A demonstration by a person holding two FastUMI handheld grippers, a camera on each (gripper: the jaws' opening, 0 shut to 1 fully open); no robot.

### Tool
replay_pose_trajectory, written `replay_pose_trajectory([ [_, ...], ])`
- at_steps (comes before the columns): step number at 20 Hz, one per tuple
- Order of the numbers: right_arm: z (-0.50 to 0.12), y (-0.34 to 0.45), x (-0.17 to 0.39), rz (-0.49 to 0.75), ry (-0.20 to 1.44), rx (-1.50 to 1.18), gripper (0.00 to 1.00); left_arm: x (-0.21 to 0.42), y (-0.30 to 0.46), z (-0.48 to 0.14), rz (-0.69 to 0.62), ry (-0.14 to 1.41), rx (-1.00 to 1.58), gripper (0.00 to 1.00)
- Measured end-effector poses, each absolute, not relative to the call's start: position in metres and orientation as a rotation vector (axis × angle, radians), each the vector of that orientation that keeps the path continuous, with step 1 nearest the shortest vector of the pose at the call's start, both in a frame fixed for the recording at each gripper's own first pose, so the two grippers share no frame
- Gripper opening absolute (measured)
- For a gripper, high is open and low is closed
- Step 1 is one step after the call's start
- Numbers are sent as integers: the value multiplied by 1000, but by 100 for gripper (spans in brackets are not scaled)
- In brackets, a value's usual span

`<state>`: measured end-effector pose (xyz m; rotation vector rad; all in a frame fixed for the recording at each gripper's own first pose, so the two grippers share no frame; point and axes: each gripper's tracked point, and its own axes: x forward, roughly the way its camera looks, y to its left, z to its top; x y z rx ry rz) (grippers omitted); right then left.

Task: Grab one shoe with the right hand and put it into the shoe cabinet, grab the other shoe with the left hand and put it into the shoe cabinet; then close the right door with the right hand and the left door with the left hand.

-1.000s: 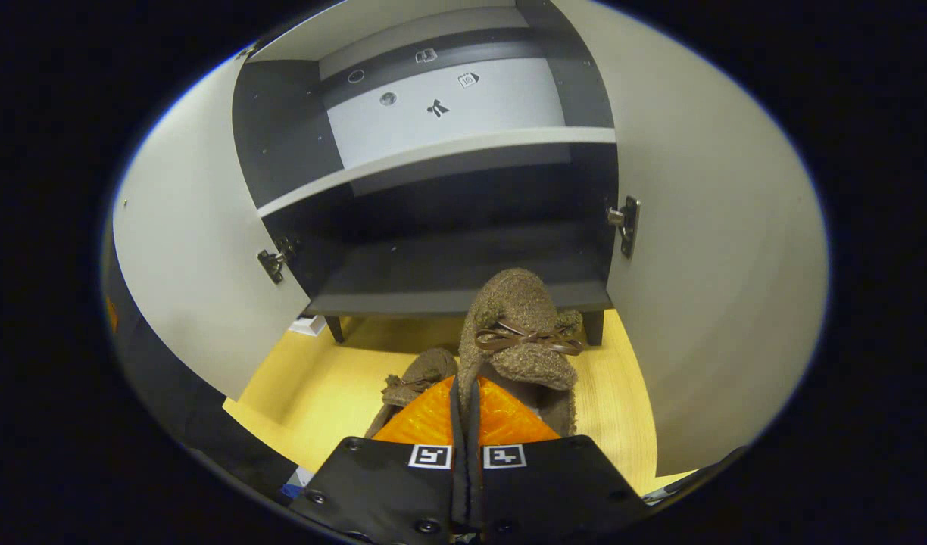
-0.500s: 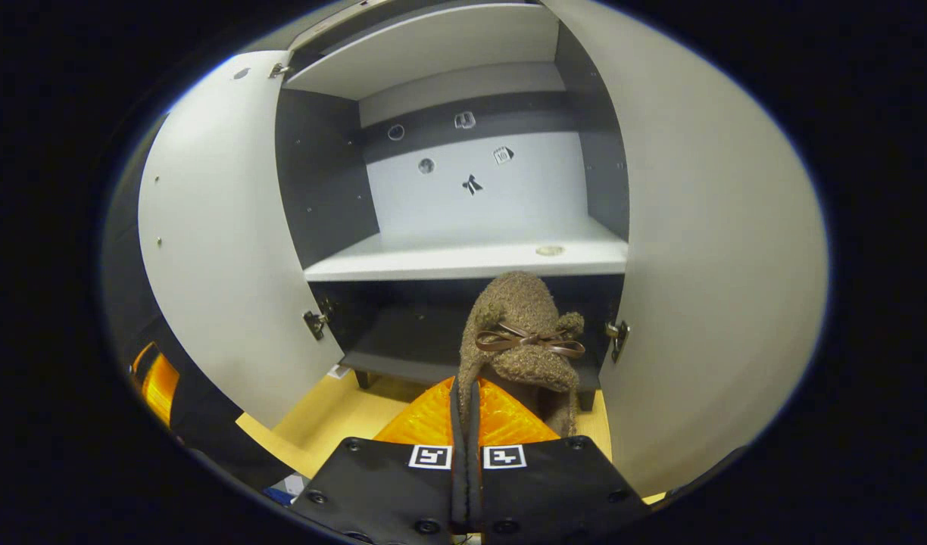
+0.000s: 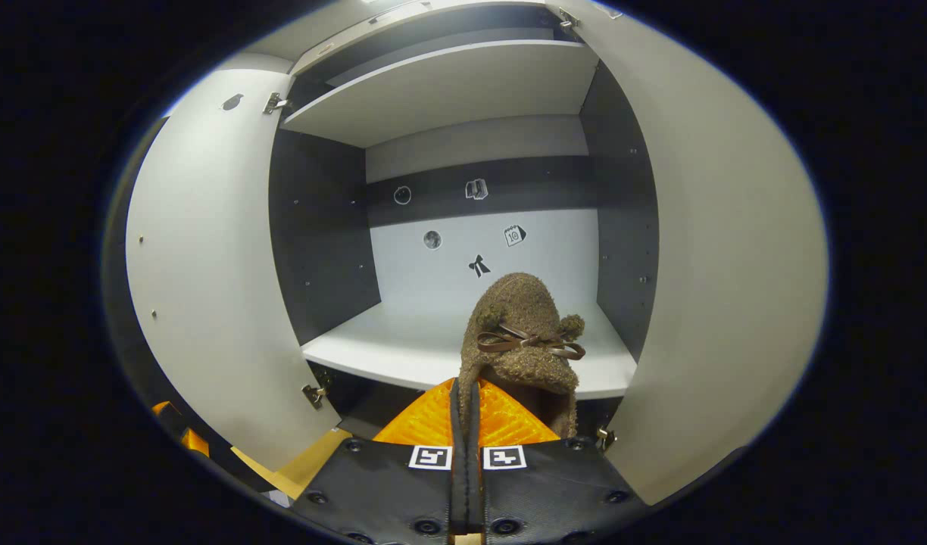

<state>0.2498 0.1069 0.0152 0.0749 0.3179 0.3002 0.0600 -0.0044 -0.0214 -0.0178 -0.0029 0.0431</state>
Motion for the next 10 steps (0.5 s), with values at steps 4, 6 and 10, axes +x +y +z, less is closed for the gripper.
replay_pose_trajectory([
  [4, 29, 104, 291, 276, 293, 47, 1, 62, 1, -23, 62, 4, -17, 88],
  [6, 32, 102, 313, 256, 293, 41, 1, 62, 3, -24, 71, 5, -16, 88],
  [10, 32, 101, 357, 224, 315, 31, 1, 63, 6, -26, 89, 11, -13, 88],
])
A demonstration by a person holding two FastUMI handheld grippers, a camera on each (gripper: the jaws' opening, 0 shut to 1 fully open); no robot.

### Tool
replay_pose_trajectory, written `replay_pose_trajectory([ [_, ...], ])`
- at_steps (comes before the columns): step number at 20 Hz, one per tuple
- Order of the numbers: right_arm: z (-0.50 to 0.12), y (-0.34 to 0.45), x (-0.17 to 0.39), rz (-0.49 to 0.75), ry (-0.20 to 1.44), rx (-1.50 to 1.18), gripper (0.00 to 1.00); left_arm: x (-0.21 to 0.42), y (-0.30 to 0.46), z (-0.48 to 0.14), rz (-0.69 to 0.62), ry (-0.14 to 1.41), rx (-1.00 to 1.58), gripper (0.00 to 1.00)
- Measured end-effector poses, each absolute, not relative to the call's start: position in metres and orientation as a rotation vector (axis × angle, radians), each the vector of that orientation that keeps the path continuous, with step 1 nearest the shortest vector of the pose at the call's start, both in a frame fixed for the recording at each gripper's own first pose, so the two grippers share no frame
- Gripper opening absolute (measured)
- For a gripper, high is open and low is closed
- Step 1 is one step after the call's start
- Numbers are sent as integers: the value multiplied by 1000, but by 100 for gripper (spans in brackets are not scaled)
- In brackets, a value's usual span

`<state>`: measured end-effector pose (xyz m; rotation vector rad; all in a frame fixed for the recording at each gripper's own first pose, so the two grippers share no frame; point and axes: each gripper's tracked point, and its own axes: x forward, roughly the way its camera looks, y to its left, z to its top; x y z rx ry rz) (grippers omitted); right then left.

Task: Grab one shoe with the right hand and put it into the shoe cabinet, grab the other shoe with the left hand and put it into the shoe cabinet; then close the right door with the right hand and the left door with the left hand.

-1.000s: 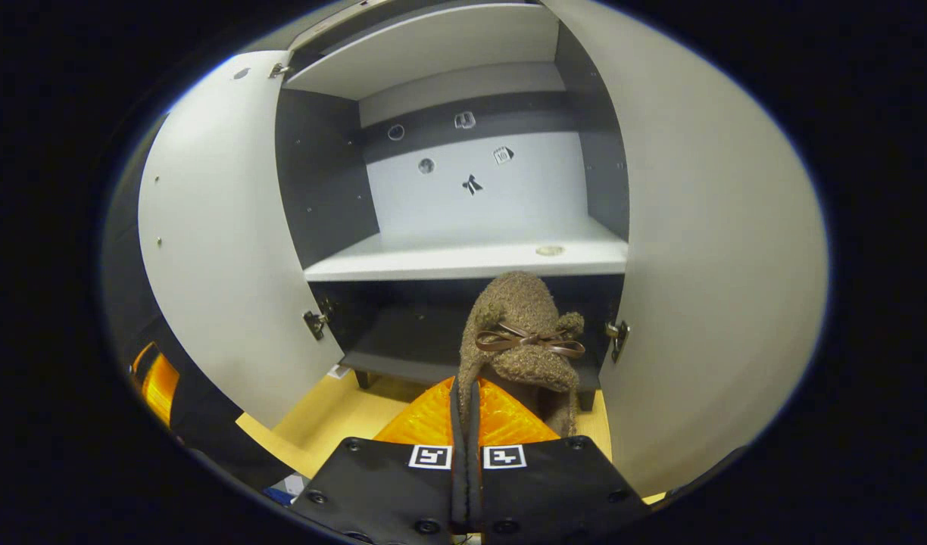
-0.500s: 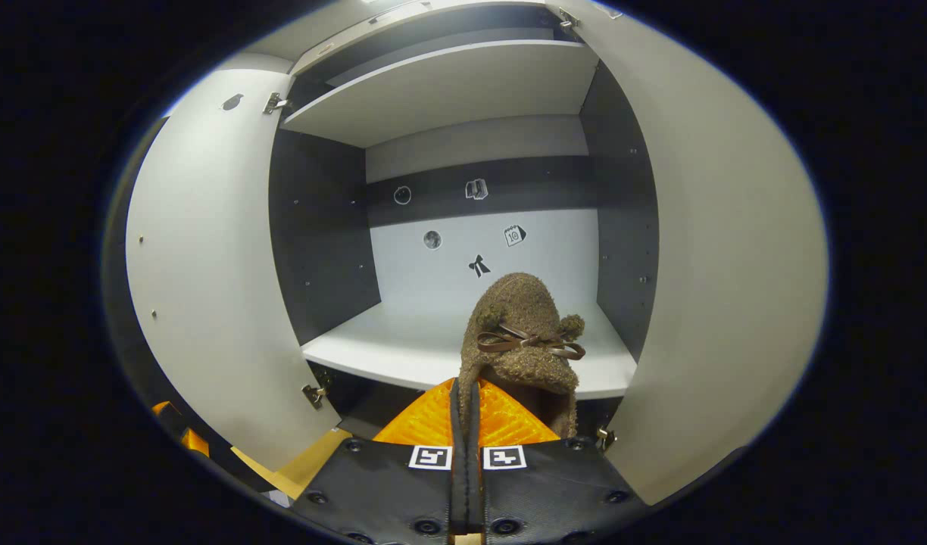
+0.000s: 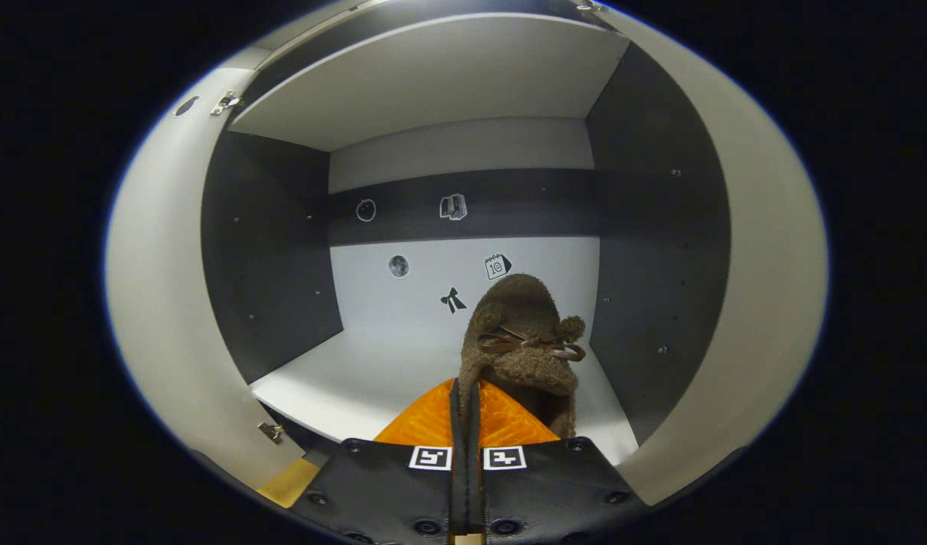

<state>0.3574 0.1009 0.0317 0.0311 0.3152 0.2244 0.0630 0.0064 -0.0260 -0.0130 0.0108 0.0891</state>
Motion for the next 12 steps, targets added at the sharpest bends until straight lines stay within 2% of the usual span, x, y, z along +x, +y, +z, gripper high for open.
replay_pose_trajectory([
  [5, 15, 99, 404, 173, 385, 1, 1, 61, 11, -31, 103, 30, -13, 88],
  [9, 3, 98, 419, 141, 406, -28, 4, 62, 13, -35, 111, 42, -17, 88],
  [10, 5, 96, 419, 132, 393, -48, 14, 63, 13, -35, 109, 44, -20, 88],
  [11, 9, 100, 417, 138, 376, -56, 18, 63, 12, -36, 105, 46, -23, 88],
  [12, 12, 103, 415, 141, 355, -64, 33, 63, 11, -37, 98, 50, -24, 88],
])
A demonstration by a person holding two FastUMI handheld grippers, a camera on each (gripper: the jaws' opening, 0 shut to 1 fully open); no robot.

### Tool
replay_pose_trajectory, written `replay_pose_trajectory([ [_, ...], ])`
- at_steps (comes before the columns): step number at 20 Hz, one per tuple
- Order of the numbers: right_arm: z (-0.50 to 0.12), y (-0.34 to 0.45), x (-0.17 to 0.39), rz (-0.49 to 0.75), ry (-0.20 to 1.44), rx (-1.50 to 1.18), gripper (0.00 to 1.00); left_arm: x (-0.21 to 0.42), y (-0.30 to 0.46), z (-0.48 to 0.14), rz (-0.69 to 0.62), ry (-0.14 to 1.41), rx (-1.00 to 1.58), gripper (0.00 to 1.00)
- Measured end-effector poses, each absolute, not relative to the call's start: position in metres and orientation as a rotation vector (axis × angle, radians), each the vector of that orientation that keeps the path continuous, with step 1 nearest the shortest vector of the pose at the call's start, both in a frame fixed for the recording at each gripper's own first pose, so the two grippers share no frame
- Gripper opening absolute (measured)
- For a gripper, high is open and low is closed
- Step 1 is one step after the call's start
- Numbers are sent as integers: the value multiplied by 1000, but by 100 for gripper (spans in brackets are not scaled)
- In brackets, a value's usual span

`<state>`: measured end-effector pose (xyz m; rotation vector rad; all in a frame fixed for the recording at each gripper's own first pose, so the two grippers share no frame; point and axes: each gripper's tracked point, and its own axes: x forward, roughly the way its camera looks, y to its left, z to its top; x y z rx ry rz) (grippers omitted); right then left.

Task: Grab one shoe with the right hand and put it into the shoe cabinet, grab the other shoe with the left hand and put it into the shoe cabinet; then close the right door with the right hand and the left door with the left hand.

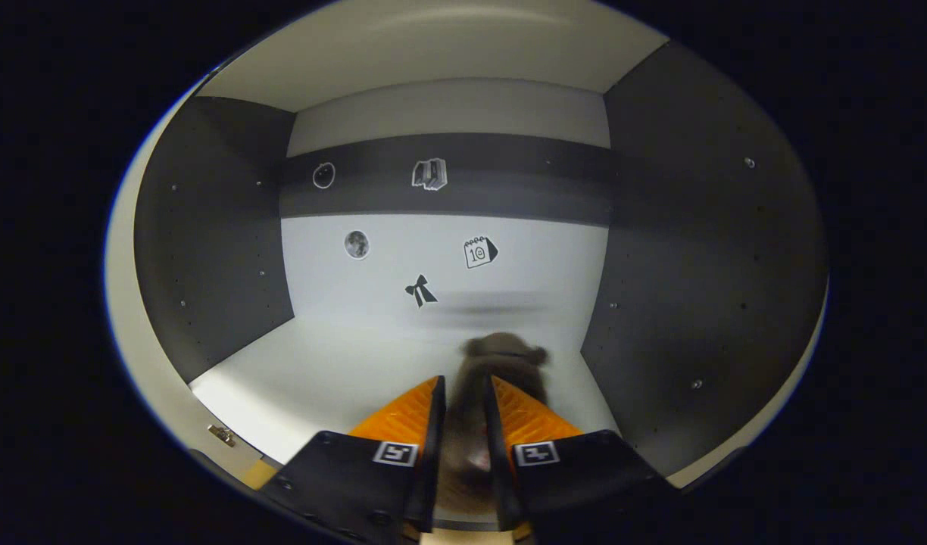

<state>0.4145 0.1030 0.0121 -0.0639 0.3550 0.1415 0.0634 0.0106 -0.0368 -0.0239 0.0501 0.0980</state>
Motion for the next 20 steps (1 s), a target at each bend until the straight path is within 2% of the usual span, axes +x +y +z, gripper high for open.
replay_pose_trajectory([
  [1, 17, 100, 410, 137, 334, -75, 46, 64, 8, -39, 86, 58, -23, 88],
  [4, 38, 96, 386, 128, 235, -69, 100, 66, 1, -43, 53, 73, -19, 88],
  [10, 58, 78, 308, 126, 108, -58, 98, 76, -20, -61, -41, 115, -27, 88],
  [11, 61, 74, 295, 125, 92, -62, 98, 79, -24, -62, -58, 120, -34, 95],
  [12, 63, 70, 282, 123, 80, -66, 98, 81, -28, -65, -75, 124, -40, 88],
  [20, 63, 48, 190, 131, 27, -17, 98, 100, -70, -108, -234, 208, -57, 88],
])
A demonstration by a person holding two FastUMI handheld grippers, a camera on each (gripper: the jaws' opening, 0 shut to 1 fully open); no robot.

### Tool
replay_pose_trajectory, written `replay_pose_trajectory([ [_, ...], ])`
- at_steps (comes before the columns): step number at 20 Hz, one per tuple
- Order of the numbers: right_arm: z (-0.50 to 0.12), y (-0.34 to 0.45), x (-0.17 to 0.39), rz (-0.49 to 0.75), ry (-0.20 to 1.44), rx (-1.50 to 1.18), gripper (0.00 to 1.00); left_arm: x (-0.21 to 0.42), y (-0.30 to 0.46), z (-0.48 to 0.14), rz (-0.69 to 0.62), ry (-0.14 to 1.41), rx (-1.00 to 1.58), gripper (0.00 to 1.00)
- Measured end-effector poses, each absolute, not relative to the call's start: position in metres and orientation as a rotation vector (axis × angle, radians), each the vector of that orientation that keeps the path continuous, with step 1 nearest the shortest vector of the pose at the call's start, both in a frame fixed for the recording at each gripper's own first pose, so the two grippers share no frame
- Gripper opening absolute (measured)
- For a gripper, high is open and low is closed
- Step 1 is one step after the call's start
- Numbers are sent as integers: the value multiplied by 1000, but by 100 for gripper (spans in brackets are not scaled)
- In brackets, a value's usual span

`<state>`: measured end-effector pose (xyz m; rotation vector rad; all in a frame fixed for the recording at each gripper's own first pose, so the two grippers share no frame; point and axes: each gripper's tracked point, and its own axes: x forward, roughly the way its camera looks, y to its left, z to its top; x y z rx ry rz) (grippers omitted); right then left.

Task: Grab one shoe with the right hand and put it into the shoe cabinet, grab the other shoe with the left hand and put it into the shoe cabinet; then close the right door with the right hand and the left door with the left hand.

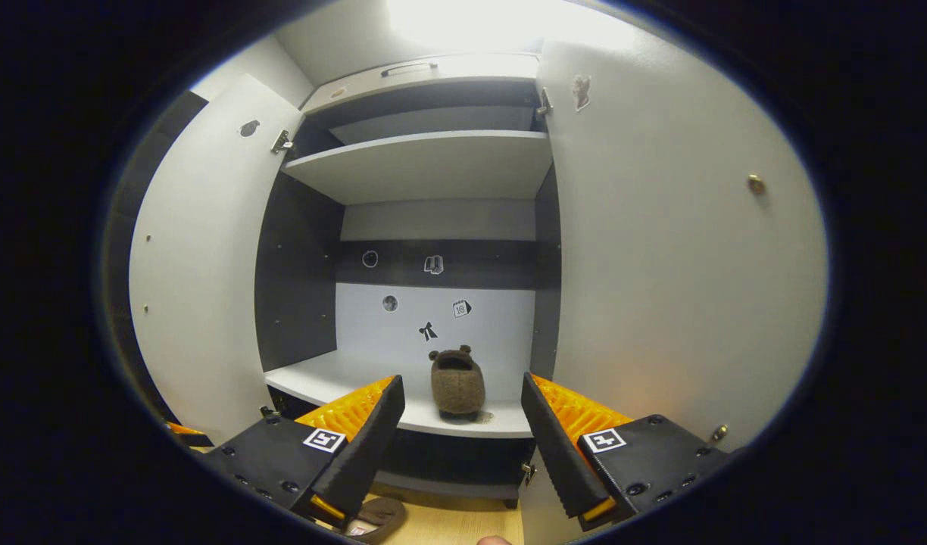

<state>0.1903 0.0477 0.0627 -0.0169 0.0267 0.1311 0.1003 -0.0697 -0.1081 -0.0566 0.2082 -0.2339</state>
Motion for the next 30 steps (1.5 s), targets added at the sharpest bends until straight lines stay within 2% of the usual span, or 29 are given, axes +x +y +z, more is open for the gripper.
replay_pose_trajectory([
  [6, 32, 39, 134, 134, 60, -39, 98, 104, -97, -177, -313, 369, -68, 88],
  [13, 5, 35, 86, 126, 105, -46, 98, 116, -124, -253, -344, 554, -103, 88],
  [20, -7, 26, 70, 97, 155, -46, 97, 133, -150, -312, -377, 687, -68, 88],
  [21, -9, 27, 69, 98, 162, -40, 98, 133, -154, -322, -379, 713, -73, 95],
  [22, -10, 30, 68, 104, 170, -38, 98, 134, -157, -331, -378, 743, -76, 89],
  [23, -14, 30, 68, 110, 176, -39, 98, 136, -159, -343, -366, 773, -74, 89],
  [24, -15, 30, 68, 114, 180, -45, 98, 133, -156, -350, -358, 805, -67, 95],
  [25, -16, 31, 68, 121, 178, -50, 98, 134, -154, -359, -355, 829, -65, 84],
  [27, -17, 34, 69, 131, 174, -56, 98, 130, -159, -368, -366, 862, -70, 74],
  [28, -17, 35, 69, 133, 176, -59, 98, 126, -167, -370, -414, 868, -93, 68],
  [29, -19, 35, 68, 137, 179, -58, 98, 126, -174, -368, -424, 871, -116, 82],
  [30, -20, 38, 69, 145, 184, -52, 97, 127, -179, -368, -427, 867, -115, 53],
])
